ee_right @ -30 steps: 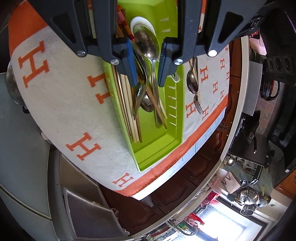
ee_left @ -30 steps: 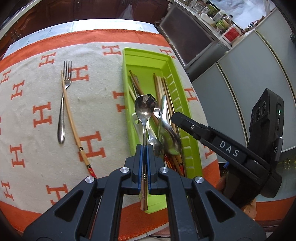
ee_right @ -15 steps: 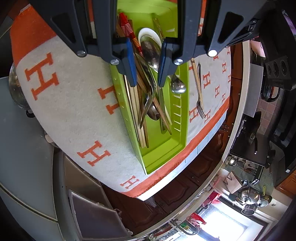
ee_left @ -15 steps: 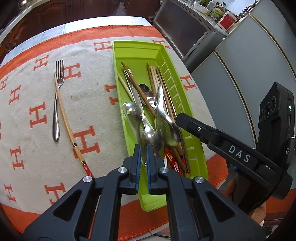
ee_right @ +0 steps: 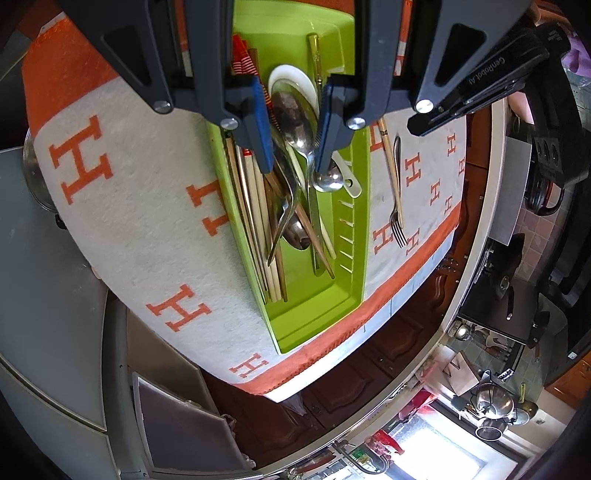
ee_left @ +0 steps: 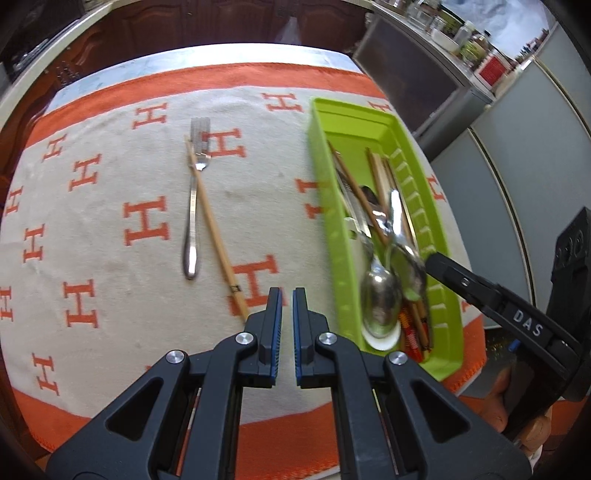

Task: Organize utensils
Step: 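Grasp the red-tipped bamboo chopstick with the right tool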

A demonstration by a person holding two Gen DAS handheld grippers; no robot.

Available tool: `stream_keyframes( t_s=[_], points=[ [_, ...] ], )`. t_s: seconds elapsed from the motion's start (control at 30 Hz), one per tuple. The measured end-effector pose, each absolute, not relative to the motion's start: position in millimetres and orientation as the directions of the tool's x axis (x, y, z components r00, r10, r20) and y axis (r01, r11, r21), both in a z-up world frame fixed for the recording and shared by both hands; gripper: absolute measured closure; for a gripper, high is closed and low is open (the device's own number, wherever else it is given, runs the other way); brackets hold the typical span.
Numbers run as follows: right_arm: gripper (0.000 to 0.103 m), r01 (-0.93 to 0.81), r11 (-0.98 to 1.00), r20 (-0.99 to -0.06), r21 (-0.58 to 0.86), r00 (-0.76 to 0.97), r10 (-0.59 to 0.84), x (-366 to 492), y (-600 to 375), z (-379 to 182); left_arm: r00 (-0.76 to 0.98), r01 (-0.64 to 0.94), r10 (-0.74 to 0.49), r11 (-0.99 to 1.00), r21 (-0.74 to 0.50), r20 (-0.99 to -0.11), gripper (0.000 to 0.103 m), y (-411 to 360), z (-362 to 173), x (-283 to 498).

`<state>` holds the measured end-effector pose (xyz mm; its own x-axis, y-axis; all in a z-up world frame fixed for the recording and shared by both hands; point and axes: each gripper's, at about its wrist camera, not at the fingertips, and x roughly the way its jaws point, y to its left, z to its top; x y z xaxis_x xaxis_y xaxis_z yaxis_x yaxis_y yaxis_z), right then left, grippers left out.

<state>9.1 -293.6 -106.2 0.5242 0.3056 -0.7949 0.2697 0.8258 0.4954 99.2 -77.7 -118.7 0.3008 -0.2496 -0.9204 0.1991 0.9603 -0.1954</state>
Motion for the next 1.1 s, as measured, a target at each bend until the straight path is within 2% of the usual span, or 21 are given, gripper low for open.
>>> stream_keyframes(
  t_s=[0.33,0.63,0.83,0.93,1.1],
  points=[
    [0.080,0.198,0.861,-0.799,0.468,0.511,0.317,15.9,-267.3,-93.5,0.405,0.049,-0.115,0.993,-0.104,-0.907,0.101,-13.9,-111.4,118.3],
    [0.080,0.017,0.916,-0.805,0.400,0.484,0.342,45.2,-201.6,-74.3,0.459,-0.028,-0.023,0.999,-0.040,-0.888,0.101,37.6,-96.9,137.3],
    [0.080,-0.037,0.944,-0.869,0.328,0.381,0.317,72.5,-156.2,-100.3,0.485,-0.046,0.045,0.999,0.026,-0.873,0.100,61.2,-89.3,142.7],
    [0.080,-0.045,0.954,-0.899,0.295,0.326,0.293,81.7,-140.4,-118.8,0.471,-0.047,0.048,0.998,0.029,-0.881,0.097,69.3,-94.8,143.0],
    [0.080,-0.054,0.967,-0.930,0.248,0.267,0.253,87.7,-124.4,-138.5,0.435,-0.044,0.037,0.999,0.020,-0.900,0.096,75.3,-115.0,143.6]
  ],
)
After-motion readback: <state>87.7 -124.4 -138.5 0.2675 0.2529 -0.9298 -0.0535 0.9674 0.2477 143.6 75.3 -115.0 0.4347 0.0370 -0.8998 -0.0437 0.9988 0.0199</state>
